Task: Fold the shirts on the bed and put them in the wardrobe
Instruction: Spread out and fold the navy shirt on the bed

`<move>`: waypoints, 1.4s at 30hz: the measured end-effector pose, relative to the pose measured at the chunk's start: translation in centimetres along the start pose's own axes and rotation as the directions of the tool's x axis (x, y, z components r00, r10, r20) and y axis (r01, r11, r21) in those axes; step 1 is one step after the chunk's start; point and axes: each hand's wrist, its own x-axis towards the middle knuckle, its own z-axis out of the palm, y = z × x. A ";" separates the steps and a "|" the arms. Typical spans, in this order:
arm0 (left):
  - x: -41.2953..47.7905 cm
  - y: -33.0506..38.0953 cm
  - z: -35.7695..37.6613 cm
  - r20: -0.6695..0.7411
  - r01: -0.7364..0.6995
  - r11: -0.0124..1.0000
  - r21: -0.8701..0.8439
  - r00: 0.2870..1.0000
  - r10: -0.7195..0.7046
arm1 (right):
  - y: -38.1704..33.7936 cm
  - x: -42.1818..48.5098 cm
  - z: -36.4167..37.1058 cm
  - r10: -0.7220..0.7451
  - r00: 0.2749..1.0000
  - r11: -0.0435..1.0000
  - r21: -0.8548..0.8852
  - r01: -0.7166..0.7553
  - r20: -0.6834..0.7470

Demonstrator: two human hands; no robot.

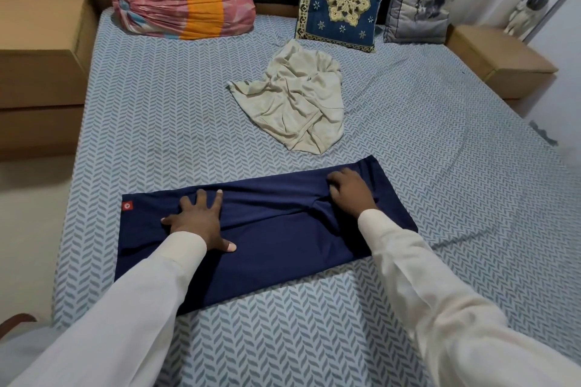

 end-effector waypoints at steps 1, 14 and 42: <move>0.0 0.0 0.0 0.002 0.001 1.000 0.002 1.000 -0.001 | 0.4 0.6 -0.1 0.054 0.998 0.999 -0.006 -0.054 0.020; 0.5 0.4 -0.2 0.016 0.008 1.000 0.021 1.000 -0.008 | 5.4 3.1 -3.7 0.488 0.873 0.852 0.228 -0.472 -0.018; -2.0 -8.8 6.9 -0.632 -0.252 0.960 -0.125 0.766 0.119 | 0.2 -8.3 -0.8 -0.103 0.992 0.993 -0.054 0.107 0.068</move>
